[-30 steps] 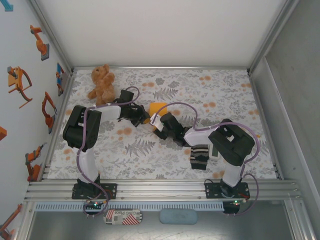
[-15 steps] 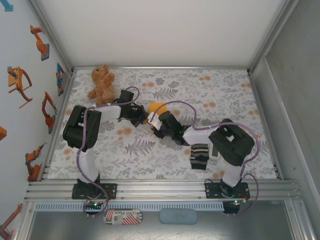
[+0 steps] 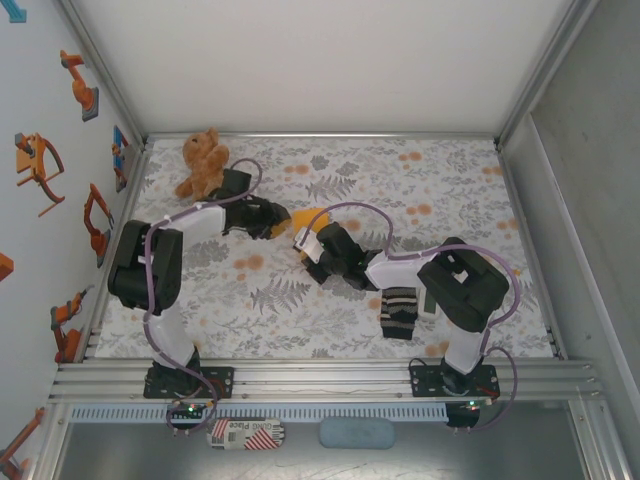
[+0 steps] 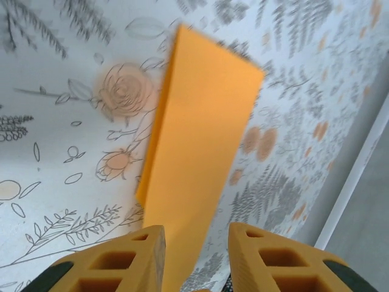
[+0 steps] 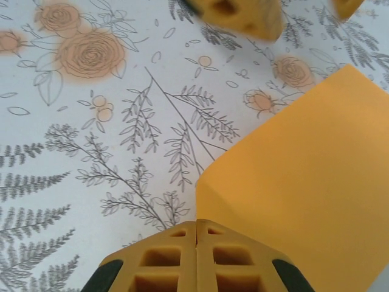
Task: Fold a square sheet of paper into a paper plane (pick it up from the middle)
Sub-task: Third fold the triangle at the center of the table.
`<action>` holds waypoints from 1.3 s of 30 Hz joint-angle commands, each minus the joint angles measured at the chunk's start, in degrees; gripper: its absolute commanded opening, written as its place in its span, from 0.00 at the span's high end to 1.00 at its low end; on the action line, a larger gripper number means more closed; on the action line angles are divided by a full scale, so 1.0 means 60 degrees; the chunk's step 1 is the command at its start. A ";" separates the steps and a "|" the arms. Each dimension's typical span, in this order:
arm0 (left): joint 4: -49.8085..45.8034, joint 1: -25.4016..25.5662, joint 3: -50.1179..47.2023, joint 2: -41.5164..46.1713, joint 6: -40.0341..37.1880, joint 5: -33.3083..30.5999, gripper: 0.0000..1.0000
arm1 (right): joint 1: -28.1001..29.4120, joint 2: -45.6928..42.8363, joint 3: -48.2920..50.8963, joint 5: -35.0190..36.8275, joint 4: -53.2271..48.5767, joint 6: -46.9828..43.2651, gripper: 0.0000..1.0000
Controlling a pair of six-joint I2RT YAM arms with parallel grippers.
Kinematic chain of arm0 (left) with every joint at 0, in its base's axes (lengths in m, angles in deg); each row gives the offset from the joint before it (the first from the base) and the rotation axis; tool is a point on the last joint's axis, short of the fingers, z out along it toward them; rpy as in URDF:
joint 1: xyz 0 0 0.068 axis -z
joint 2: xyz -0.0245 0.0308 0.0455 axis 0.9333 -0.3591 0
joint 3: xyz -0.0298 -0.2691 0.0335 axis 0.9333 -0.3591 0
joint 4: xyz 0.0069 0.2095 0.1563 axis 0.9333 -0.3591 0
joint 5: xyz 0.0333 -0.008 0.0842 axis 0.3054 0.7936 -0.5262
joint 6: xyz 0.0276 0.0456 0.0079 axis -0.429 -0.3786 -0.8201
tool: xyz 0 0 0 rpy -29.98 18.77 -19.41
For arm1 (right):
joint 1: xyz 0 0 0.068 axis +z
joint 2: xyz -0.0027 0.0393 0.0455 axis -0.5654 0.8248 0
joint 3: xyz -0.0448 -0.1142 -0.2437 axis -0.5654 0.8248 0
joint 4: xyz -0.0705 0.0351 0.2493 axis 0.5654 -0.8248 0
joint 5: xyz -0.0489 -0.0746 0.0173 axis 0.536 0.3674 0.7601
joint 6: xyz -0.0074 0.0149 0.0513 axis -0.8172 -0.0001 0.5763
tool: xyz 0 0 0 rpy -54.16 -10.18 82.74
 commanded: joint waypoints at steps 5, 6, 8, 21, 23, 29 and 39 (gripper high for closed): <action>-0.0352 0.0507 0.0807 -0.0581 -0.0839 -0.0045 0.72 | 0.0050 -0.0337 0.0221 -0.1056 0.0404 0.1445 1.00; -0.0387 0.0582 0.0957 -0.0783 -0.0888 -0.0086 0.74 | 0.0043 -0.0352 0.0294 -0.1070 0.0557 0.1644 1.00; -0.0591 0.0694 0.1284 -0.1160 -0.1017 -0.0196 0.77 | 0.0037 -0.0371 0.0454 -0.1047 0.0816 0.1966 1.00; -0.2319 0.1019 0.2600 -0.2717 -0.2198 -0.1096 0.88 | -0.0146 -0.0601 0.0774 -0.1259 0.1207 0.2631 1.00; -0.2574 0.1011 0.2731 -0.2871 -0.2345 -0.1199 0.88 | -0.0193 -0.0621 0.0706 -0.1318 0.1094 0.2602 1.00; -0.3156 0.1078 0.3117 -0.3268 -0.2703 -0.1247 0.91 | -0.0356 -0.0627 0.0297 -0.1219 0.0390 0.2469 1.00; -0.3314 0.1122 0.3230 -0.3514 -0.2982 -0.1128 0.95 | -0.0847 -0.0245 -0.0269 -0.1076 -0.0109 0.2893 1.00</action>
